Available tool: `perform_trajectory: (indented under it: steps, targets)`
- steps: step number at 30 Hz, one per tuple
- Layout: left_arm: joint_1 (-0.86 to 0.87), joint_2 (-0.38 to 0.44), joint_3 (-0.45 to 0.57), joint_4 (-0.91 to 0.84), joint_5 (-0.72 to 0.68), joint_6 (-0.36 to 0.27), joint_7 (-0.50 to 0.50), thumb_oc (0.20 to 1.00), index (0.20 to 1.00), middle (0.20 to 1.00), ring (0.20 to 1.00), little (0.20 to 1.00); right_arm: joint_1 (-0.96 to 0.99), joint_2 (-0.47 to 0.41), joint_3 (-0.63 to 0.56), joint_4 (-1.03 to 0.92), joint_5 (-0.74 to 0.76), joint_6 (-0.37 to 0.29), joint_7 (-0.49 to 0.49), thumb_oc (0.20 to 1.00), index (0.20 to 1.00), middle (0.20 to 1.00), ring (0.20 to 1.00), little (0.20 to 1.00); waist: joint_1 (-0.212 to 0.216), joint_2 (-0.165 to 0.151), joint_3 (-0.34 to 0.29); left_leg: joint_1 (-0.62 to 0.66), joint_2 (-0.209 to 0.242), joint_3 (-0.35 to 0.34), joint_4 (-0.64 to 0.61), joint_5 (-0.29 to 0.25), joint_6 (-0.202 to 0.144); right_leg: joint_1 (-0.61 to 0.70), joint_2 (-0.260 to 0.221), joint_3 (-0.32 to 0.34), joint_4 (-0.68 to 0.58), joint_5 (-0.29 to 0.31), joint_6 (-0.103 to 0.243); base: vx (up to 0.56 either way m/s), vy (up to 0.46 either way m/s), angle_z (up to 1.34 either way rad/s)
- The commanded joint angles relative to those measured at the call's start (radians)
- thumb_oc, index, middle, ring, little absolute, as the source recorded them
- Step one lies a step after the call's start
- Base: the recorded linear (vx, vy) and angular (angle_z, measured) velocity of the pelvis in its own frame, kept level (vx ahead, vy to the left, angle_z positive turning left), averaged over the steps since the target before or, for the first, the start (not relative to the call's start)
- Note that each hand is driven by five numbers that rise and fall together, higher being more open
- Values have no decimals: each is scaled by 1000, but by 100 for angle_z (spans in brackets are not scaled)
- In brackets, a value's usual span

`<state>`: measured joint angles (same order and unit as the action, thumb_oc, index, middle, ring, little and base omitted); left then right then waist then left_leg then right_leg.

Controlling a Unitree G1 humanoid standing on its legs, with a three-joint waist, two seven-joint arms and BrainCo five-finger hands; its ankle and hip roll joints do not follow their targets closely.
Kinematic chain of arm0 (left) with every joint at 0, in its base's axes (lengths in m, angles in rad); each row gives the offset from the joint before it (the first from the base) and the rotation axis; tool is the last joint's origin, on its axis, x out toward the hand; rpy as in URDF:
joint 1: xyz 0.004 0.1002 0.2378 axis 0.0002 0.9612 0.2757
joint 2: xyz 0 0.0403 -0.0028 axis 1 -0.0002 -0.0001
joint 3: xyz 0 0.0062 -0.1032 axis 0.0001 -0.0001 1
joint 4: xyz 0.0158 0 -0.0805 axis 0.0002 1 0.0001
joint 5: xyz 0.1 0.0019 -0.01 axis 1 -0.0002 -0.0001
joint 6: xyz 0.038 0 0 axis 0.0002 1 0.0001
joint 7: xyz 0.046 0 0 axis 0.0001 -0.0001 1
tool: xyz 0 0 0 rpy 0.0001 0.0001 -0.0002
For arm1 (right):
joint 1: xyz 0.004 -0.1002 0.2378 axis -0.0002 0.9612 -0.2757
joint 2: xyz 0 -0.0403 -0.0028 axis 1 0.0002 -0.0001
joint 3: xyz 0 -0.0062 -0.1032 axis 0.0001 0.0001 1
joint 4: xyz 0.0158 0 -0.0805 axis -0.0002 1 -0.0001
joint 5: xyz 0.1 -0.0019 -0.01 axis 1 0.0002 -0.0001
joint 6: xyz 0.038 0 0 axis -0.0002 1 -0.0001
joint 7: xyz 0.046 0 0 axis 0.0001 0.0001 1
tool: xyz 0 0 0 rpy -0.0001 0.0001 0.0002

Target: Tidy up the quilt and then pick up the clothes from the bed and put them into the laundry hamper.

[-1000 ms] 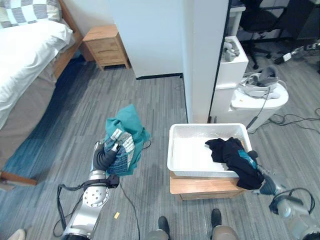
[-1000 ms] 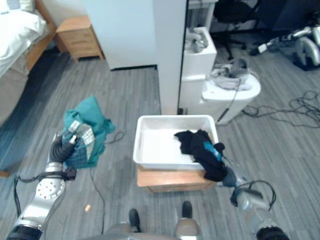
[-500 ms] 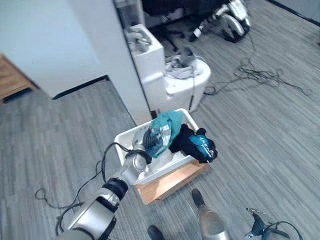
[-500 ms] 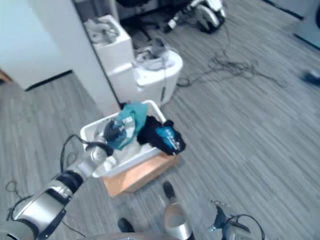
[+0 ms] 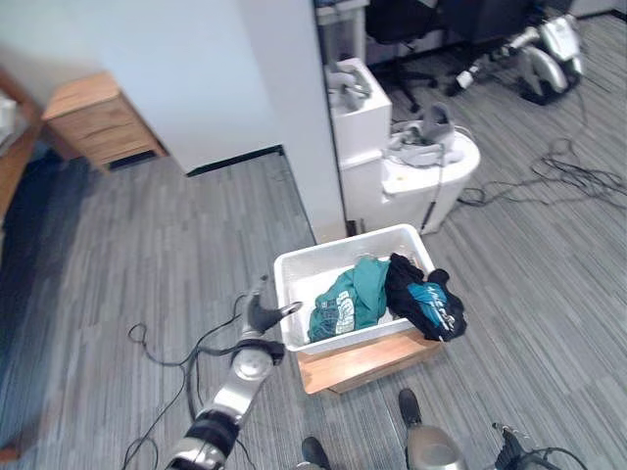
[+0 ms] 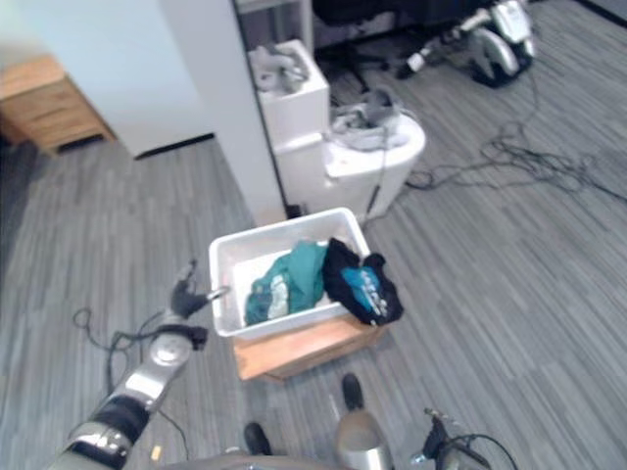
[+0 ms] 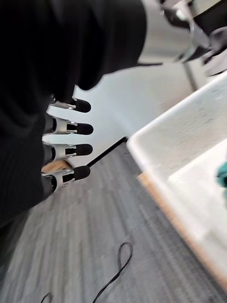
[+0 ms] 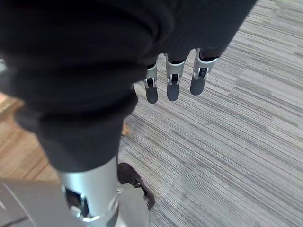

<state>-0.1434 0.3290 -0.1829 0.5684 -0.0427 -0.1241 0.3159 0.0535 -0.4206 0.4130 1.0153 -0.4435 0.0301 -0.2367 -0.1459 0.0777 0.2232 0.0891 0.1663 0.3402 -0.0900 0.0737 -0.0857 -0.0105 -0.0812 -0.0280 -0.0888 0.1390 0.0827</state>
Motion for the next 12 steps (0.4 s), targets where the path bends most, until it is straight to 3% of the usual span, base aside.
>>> perform_trajectory:
  steps: [1, 3, 5, 12]
  targets:
    - [15, 86, 57, 66, -111, -44, -12, 1000, 1000, 1000, 1000, 1000, -60, 76, -3, 96, 71, 15, 15, 1000, 1000, 1000, 1000, 1000, 38, -94, -18, 46, -28, -43, 3, -92, -22, 86, -29, -2, 14, -189, 40, -26, -3, 42]
    - [55, 77, 71, 135, -117, -22, -46, 1000, 1000, 1000, 1000, 1000, -79, 85, -13, 115, 82, 26, 21, 1000, 1000, 1000, 1000, 1000, 53, -94, -26, 50, -29, -55, 3, -92, -20, 99, -32, -14, 14, -192, 40, -14, 19, 34]
    - [93, 52, 62, 325, -65, 21, -84, 1000, 1000, 1000, 1000, 1000, -108, 94, -20, 134, 92, 30, 26, 1000, 1000, 1000, 1000, 1000, 66, -95, -33, 58, -31, -62, 3, -94, -18, 116, -37, -24, 12, -195, 41, -25, 50, 23]
    - [184, -46, 50, 698, 42, 106, -125, 1000, 1000, 1000, 1000, 1000, -180, 147, -6, 144, 146, 30, 35, 1000, 1000, 1000, 1000, 1000, 92, -101, -57, 62, -36, -74, 3, -103, -9, 123, -42, -27, 11, -196, 41, -22, 49, 10]
